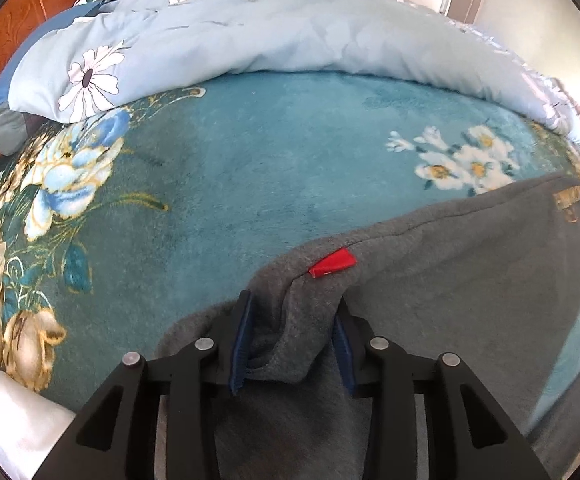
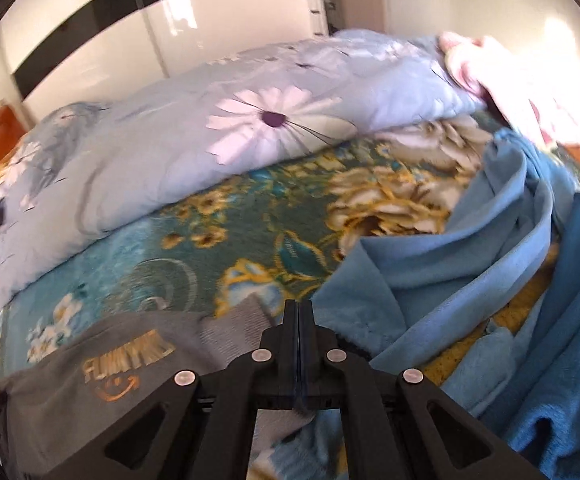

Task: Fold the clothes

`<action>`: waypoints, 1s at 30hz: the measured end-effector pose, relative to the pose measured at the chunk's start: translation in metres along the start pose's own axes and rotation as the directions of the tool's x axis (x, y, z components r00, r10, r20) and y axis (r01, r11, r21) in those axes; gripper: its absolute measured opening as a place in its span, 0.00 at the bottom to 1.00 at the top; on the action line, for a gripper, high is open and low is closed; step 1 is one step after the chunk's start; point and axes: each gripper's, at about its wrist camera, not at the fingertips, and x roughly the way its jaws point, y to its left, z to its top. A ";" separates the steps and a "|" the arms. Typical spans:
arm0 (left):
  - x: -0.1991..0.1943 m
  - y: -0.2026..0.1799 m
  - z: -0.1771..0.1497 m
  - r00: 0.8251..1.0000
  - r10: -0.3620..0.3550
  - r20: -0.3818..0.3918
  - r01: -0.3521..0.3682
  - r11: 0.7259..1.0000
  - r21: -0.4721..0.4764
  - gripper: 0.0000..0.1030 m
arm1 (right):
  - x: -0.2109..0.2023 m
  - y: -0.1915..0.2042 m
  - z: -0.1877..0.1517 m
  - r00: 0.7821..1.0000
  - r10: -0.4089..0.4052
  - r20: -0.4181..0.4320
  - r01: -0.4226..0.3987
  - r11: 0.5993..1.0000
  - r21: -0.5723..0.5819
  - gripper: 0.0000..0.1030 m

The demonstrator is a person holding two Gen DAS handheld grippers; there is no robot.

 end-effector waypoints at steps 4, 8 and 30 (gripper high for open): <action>-0.028 -0.004 -0.009 0.998 -0.032 0.062 0.032 0.999 0.004 0.69 | -0.038 0.015 -0.008 0.998 0.045 0.034 -0.043 0.997 -0.065 0.02; -0.070 -0.006 -0.024 0.988 -0.064 0.141 0.066 0.998 -0.016 0.78 | -0.080 0.026 -0.035 0.995 0.093 0.047 -0.088 0.991 -0.104 0.03; -0.151 0.041 -0.262 0.932 -0.173 0.318 0.310 0.834 -0.457 0.78 | -0.192 -0.016 -0.314 0.992 0.123 -0.026 -0.120 0.990 0.074 0.45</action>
